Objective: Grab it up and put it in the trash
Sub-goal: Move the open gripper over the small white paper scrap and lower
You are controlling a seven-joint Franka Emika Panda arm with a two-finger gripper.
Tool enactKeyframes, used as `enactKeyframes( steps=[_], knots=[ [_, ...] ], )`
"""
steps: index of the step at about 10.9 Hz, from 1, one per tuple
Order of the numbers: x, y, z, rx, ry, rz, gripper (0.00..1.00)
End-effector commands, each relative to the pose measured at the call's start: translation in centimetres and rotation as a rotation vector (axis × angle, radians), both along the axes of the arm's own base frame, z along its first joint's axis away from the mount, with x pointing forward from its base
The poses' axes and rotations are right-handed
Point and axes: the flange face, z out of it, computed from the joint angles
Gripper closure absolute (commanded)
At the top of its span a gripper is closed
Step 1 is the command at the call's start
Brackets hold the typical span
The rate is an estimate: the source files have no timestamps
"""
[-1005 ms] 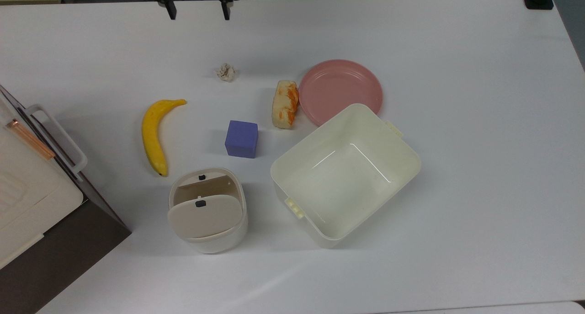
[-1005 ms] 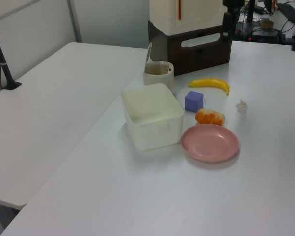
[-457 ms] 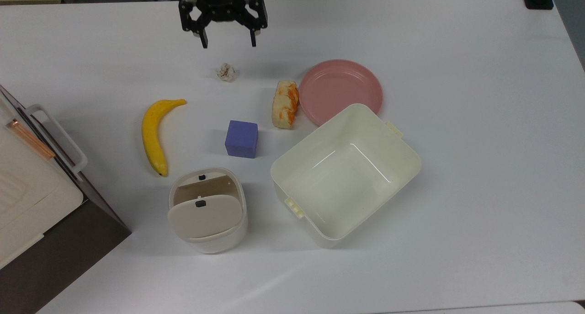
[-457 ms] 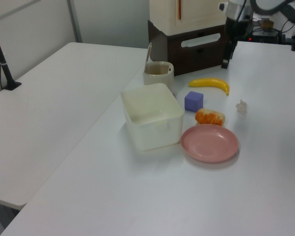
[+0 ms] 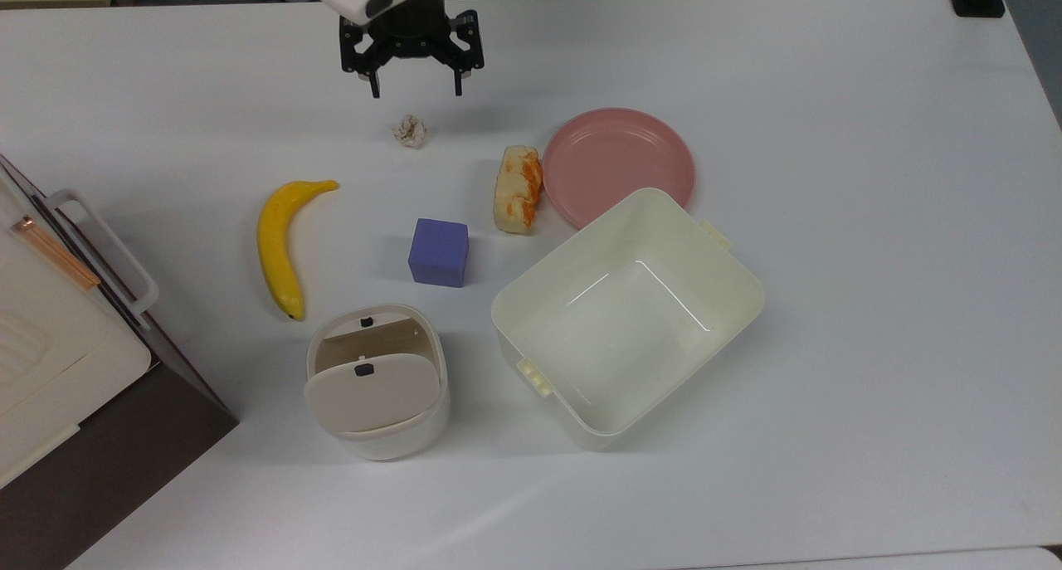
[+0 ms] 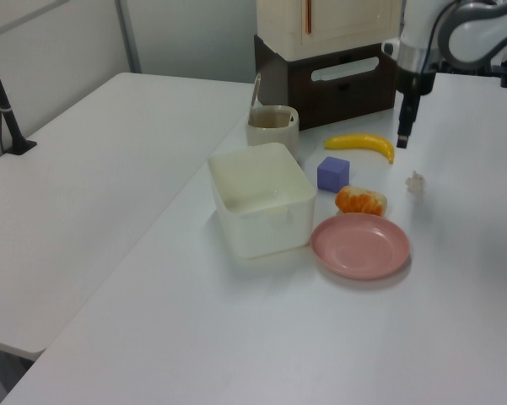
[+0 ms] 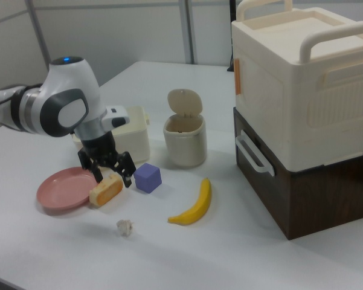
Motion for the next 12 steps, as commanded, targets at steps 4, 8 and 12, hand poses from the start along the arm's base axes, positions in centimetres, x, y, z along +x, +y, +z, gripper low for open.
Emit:
enactKeyframes(
  steps=[4, 8, 12],
  knots=[
    [-2.4, 1.1, -3.6, -0.089, 0.064, 0.113, 0.0],
    [-2.7, 1.1, -4.5, -0.09, 0.083, 0.118, 0.0],
    [-1.6, 0.5, -8.8, -0.153, 0.171, 0.141, 0.0]
  ],
)
